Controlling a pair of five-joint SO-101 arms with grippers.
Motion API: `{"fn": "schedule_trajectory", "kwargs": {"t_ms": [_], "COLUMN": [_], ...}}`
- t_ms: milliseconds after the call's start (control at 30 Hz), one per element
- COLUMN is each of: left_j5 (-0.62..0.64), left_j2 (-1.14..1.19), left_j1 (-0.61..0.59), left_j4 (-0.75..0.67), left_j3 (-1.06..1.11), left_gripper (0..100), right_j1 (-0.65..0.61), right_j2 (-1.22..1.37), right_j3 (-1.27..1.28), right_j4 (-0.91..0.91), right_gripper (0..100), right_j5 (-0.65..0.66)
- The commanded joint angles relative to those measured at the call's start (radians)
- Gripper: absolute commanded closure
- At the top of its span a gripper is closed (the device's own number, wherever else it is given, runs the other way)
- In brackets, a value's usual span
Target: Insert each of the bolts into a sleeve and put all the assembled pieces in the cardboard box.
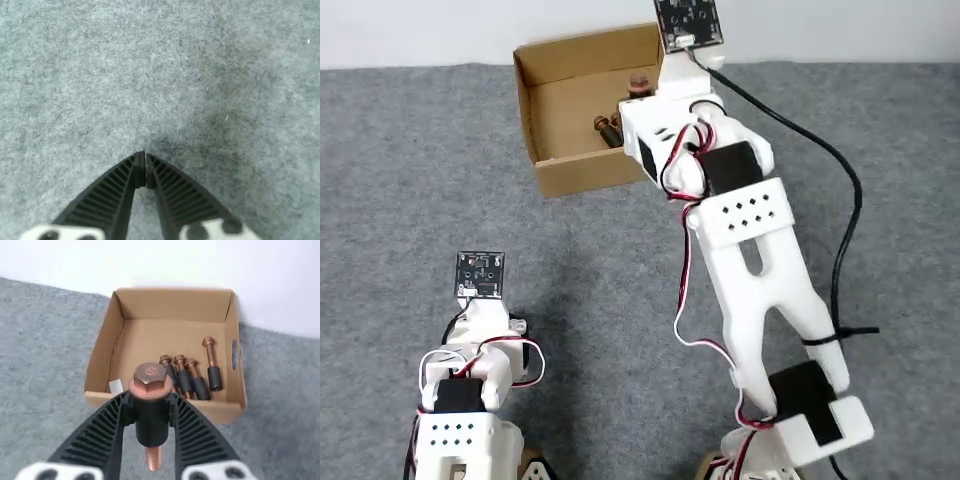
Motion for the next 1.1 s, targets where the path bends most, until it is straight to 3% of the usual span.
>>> {"fn": "schedule_trajectory", "kwargs": {"t_ms": [0, 233, 633, 867, 1067], "left_j5": [-0.003, -0.003, -0.003, -0.003, -0.003], "left_j2": [0.000, 0.000, 0.000, 0.000, 0.000], "left_j1": [-0.002, -0.002, -0.002, -0.002, -0.002], "left_j4": [-0.025, -0.025, -0.025, -0.025, -0.025], "left_j3": [-0.004, -0.004, -0.004, -0.004, -0.004], "left_gripper": [100, 100, 100, 100, 100], "right_j1": [-0.002, -0.007, -0.007, -0.007, -0.007], "right_j2": [0.005, 0.087, 0.309, 0.481, 0.593], "right_j3": [-0.068, -0.069, -0.071, -0.071, -0.084], "right_j4": [-0.091, -0.206, -0.489, -0.687, -0.711], "right_gripper": [99.1, 99.1, 99.1, 99.1, 98.5], "right_j5": [0.051, 0.124, 0.132, 0.262, 0.322]}}
